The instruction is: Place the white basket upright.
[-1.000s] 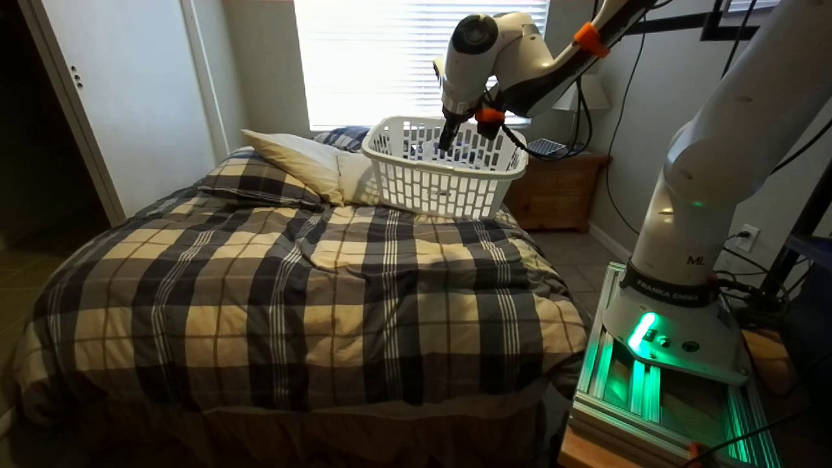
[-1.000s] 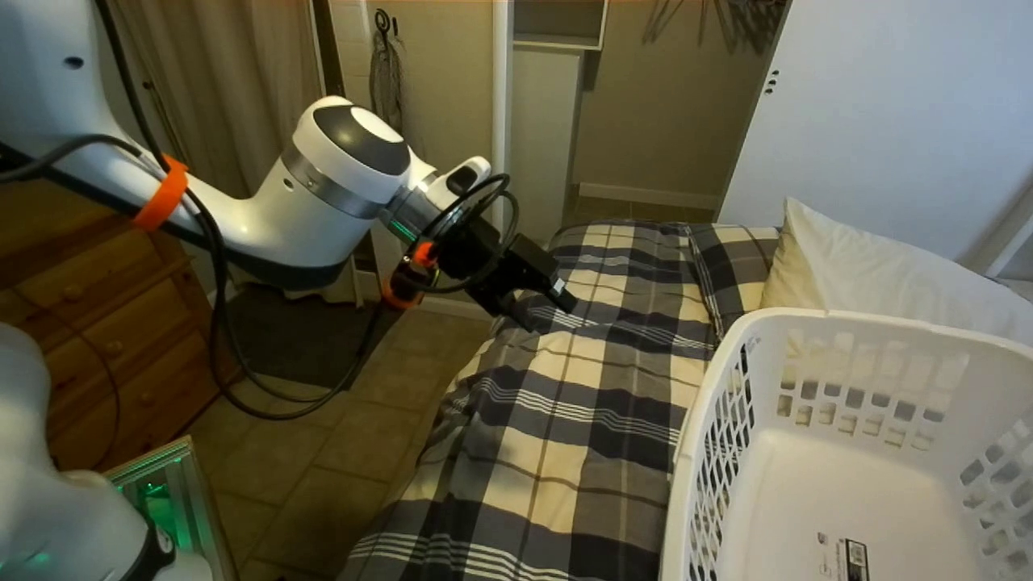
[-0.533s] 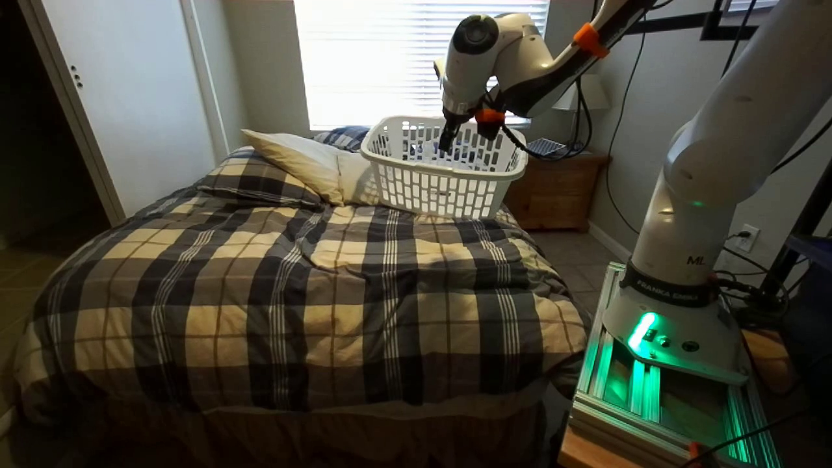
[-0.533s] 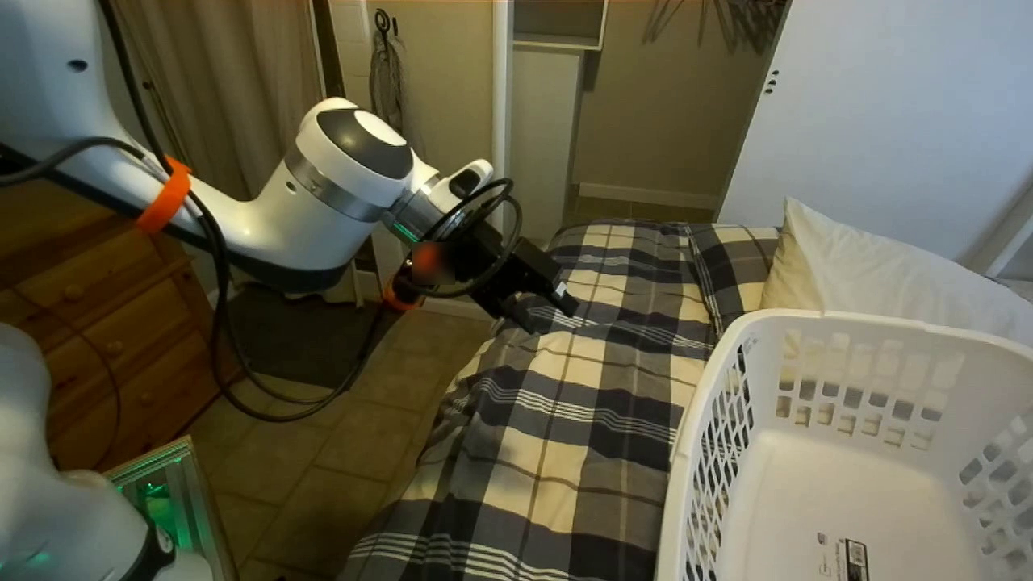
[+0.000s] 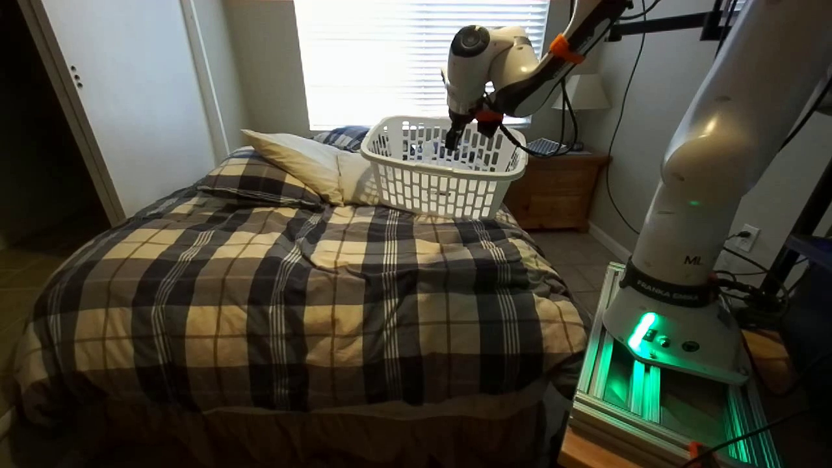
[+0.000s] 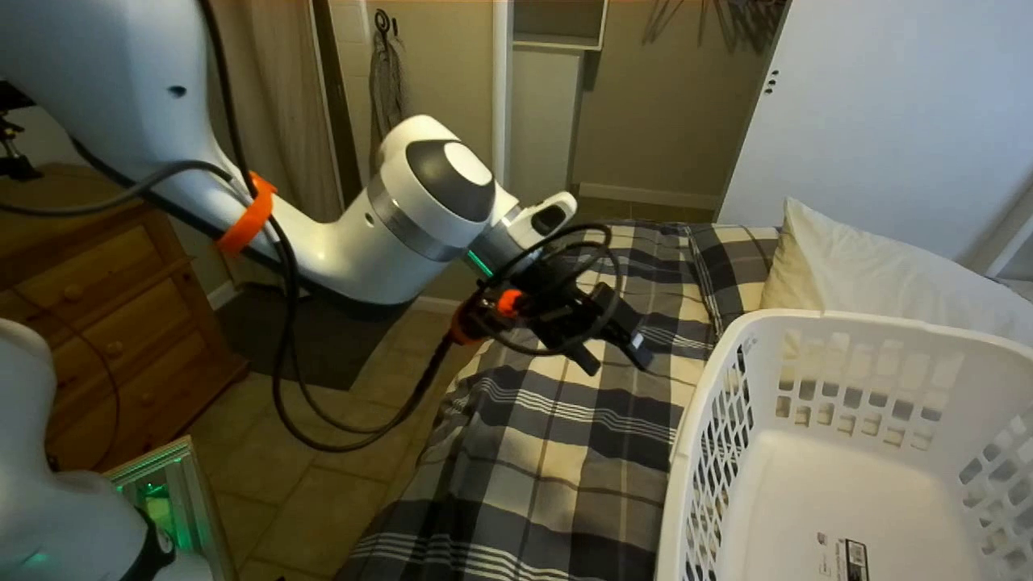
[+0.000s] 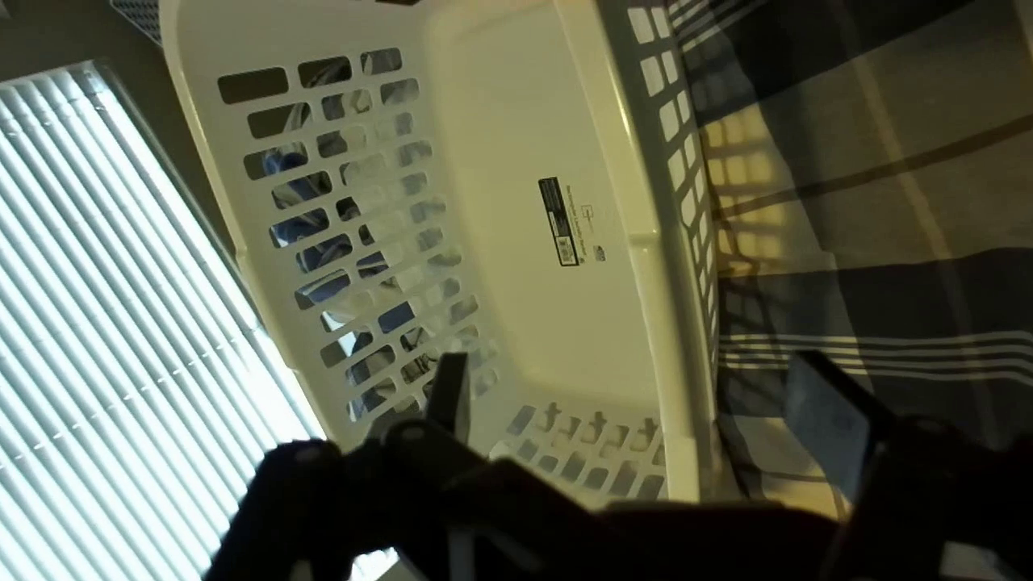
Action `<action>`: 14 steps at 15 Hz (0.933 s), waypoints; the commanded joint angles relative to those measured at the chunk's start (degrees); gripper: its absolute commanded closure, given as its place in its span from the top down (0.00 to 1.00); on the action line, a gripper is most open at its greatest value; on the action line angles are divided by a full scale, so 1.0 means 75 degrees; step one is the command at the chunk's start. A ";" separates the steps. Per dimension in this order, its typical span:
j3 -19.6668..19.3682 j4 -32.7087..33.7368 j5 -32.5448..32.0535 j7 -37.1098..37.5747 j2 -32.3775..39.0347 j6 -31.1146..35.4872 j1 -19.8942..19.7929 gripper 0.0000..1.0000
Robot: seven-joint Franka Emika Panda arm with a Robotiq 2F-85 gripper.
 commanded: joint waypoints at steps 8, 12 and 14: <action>-0.0474 0.1586 0.2073 -0.2194 0.2525 0.1545 -0.0777 1.00; -0.0480 0.1973 0.2060 -0.2299 0.3234 0.2455 -0.1060 1.00; -0.0471 0.2172 0.1956 -0.2408 0.3543 0.2873 -0.1218 1.00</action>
